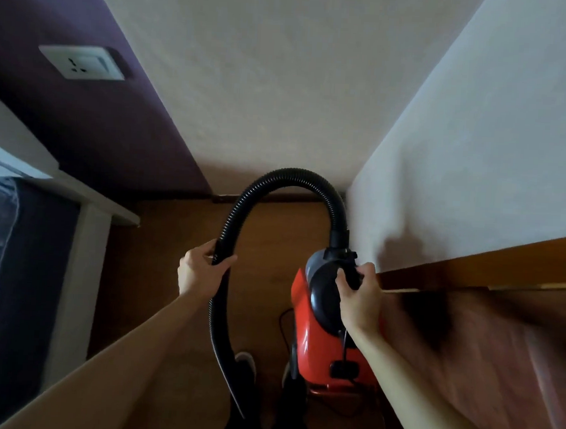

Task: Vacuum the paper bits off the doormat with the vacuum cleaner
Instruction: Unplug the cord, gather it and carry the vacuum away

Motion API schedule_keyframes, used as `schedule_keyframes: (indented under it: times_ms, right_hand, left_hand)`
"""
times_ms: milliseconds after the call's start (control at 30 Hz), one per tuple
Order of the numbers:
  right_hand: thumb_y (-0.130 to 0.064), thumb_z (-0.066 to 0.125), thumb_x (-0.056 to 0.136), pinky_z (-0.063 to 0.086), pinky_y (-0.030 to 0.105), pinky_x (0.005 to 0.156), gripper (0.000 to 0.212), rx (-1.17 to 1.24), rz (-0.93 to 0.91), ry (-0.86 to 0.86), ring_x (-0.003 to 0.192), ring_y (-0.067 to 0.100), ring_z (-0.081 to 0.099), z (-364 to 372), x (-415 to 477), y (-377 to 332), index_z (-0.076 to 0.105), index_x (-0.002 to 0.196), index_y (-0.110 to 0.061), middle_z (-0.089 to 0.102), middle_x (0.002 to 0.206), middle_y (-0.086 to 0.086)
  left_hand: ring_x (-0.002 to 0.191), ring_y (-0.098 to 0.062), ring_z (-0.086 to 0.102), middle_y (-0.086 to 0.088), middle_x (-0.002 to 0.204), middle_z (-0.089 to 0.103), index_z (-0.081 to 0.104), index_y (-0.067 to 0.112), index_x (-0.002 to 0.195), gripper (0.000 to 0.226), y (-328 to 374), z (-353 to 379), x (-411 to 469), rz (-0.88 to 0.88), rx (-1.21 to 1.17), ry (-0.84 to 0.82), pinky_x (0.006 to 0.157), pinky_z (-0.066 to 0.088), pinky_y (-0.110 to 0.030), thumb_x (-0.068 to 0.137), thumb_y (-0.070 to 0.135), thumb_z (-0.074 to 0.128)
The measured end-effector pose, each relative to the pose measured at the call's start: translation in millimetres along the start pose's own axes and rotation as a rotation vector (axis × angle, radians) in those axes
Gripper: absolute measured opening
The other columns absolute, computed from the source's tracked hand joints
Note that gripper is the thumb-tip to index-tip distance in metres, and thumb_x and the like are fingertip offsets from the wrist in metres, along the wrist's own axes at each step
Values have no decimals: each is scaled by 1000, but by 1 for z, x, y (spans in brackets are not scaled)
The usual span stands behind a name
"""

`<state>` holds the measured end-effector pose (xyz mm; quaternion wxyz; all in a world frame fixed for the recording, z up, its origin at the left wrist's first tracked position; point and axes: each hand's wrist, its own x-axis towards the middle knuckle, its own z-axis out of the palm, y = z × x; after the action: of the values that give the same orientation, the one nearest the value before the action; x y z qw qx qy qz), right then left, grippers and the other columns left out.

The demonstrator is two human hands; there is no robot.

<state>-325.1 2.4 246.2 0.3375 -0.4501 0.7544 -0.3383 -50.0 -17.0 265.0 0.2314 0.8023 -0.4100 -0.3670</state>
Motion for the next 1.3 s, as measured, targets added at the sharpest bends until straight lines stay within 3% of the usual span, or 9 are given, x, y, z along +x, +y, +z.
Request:
schedule_keyframes:
  times_ms: [133, 267, 500, 667, 833, 900, 1067, 1200, 1300]
  right_hand:
    - [-16, 67, 90, 37, 2, 59, 21, -40, -26, 1, 65, -3, 51, 34, 27, 25, 47, 88, -14, 51, 72, -14]
    - [-16, 66, 91, 38, 2, 59, 18, -48, -22, -1, 65, -8, 53, 69, 60, 55, 48, 89, -12, 51, 73, -14]
    - [-18, 60, 94, 35, 2, 54, 18, -51, -42, 19, 62, -8, 51, 126, 105, 106, 44, 87, -12, 50, 71, -12]
    - [-17, 58, 94, 37, 3, 57, 17, -92, -65, 21, 71, -22, 47, 155, 139, 139, 44, 90, -8, 48, 72, -7]
    - [-23, 58, 93, 35, 27, 68, 21, -120, -36, 72, 77, 16, 46, 184, 168, 172, 40, 87, -14, 44, 71, -11]
    - [-24, 58, 92, 35, 30, 70, 22, -120, -23, 102, 78, 16, 45, 195, 178, 184, 39, 86, -15, 42, 69, -12]
    - [-23, 56, 93, 32, 20, 63, 20, -80, -25, 97, 74, -3, 42, 223, 195, 210, 39, 87, -14, 40, 70, -9]
    - [-29, 57, 91, 52, 54, 67, 25, -41, 10, 108, 85, 19, 46, 245, 206, 228, 34, 84, -20, 42, 73, -8]
    - [-32, 57, 89, 52, 60, 63, 27, -51, 4, 101, 90, 24, 48, 257, 213, 238, 33, 82, -23, 41, 74, -8]
  left_hand:
    - [83, -18, 69, 9, 89, 66, 72, 21, 115, 40, -29, 32, 37, -28, -2, 7, 77, 55, -32, 78, 26, 84]
    - [74, -15, 69, 11, 80, 67, 73, 22, 105, 29, -58, 66, 73, -21, 24, 3, 66, 53, -27, 78, 28, 83]
    - [83, -19, 69, 3, 98, 72, 73, 21, 111, 34, -110, 132, 127, -21, 51, -2, 77, 57, -35, 79, 30, 81]
    - [90, -19, 70, -1, 104, 74, 72, 22, 115, 39, -133, 170, 167, -30, 38, 6, 80, 59, -37, 79, 32, 82]
    - [92, -17, 70, 1, 108, 73, 70, 24, 120, 45, -142, 202, 206, -9, 35, 24, 80, 60, -37, 78, 37, 81]
    - [95, -15, 69, 3, 109, 72, 70, 26, 119, 44, -146, 213, 217, 7, 25, 30, 84, 59, -36, 78, 37, 81]
    - [95, -15, 66, 2, 110, 71, 68, 26, 122, 42, -163, 238, 241, 37, 24, 29, 85, 57, -32, 81, 32, 79]
    - [98, -12, 63, 1, 119, 69, 65, 25, 127, 47, -182, 253, 263, 28, 23, 33, 82, 53, -24, 83, 30, 78]
    - [107, -13, 62, 0, 124, 67, 63, 21, 131, 50, -195, 266, 276, 24, -4, 23, 90, 54, -26, 84, 26, 78]
